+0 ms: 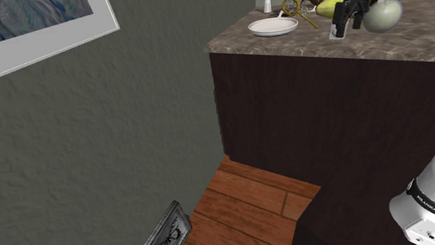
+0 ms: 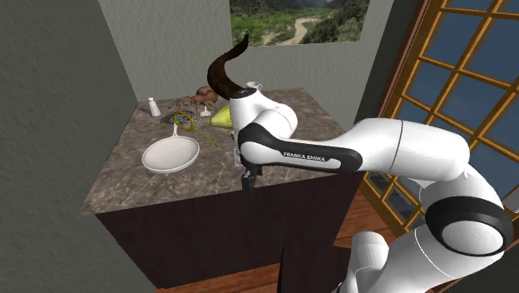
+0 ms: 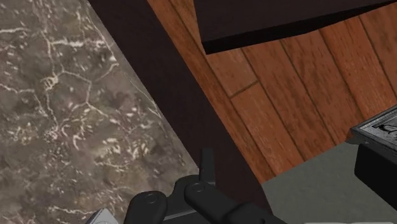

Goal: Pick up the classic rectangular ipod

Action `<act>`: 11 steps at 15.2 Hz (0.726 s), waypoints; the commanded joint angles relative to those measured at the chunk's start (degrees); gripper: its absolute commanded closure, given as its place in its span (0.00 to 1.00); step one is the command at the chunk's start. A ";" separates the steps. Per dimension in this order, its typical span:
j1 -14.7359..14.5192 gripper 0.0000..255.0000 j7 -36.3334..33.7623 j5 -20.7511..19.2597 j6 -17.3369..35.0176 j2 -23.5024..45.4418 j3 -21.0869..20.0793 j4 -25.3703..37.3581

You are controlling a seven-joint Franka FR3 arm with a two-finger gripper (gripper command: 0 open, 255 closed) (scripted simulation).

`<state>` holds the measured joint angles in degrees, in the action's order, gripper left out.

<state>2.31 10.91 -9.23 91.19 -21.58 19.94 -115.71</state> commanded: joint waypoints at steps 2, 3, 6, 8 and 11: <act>0.14 0.00 4.49 1.24 0.87 6.15 3.08 6.11; 0.24 0.00 6.00 1.86 0.96 8.19 4.06 8.27; 0.90 0.00 10.71 4.40 0.82 14.70 6.84 15.30; 1.72 0.00 13.96 6.67 0.30 19.42 8.54 20.56; 3.92 0.00 18.83 10.90 -1.33 27.15 10.59 29.55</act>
<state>5.53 28.14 0.27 90.29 3.10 29.91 -88.96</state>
